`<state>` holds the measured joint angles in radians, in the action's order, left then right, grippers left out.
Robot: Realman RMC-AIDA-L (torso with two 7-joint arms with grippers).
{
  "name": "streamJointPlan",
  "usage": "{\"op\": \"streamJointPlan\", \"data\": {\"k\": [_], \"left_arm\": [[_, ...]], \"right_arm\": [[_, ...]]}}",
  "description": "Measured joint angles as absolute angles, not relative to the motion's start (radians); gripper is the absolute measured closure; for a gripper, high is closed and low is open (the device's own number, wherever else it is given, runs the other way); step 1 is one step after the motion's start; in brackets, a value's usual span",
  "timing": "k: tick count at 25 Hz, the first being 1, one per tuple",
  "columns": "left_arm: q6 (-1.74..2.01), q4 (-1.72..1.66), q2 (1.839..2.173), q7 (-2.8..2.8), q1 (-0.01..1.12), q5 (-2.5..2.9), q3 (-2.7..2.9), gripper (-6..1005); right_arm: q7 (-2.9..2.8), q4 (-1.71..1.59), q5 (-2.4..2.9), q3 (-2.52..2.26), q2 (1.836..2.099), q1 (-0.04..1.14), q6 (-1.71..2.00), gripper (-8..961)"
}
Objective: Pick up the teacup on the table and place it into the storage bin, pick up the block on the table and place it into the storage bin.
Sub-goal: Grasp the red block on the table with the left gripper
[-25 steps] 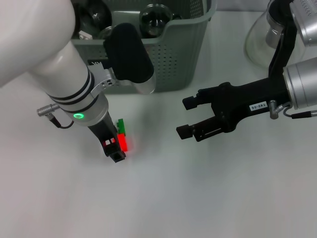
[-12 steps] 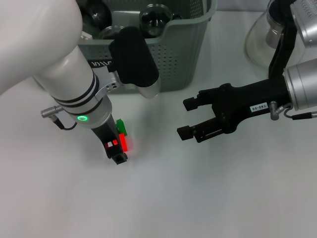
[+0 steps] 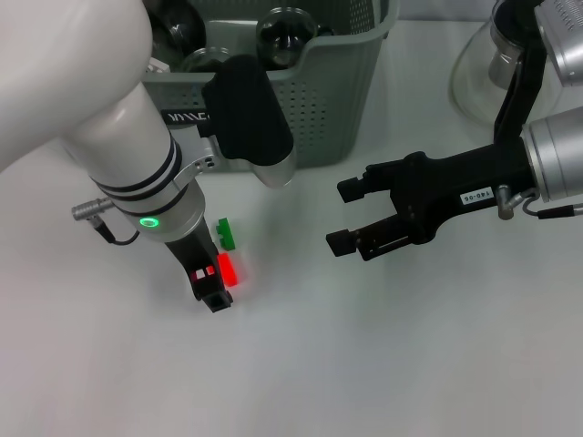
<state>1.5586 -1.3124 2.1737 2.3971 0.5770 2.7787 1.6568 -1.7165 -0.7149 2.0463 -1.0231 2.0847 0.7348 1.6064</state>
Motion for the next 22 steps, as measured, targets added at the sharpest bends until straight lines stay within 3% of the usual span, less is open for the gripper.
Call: {"op": "streamJointPlan", "data": {"k": [22], "left_arm": [[1.520,-1.255,2.175,2.430,0.611,2.778,1.669,364]], "right_arm": [[-1.714,-0.715,2.045,-1.023,2.085,0.735,1.606,14]]}}
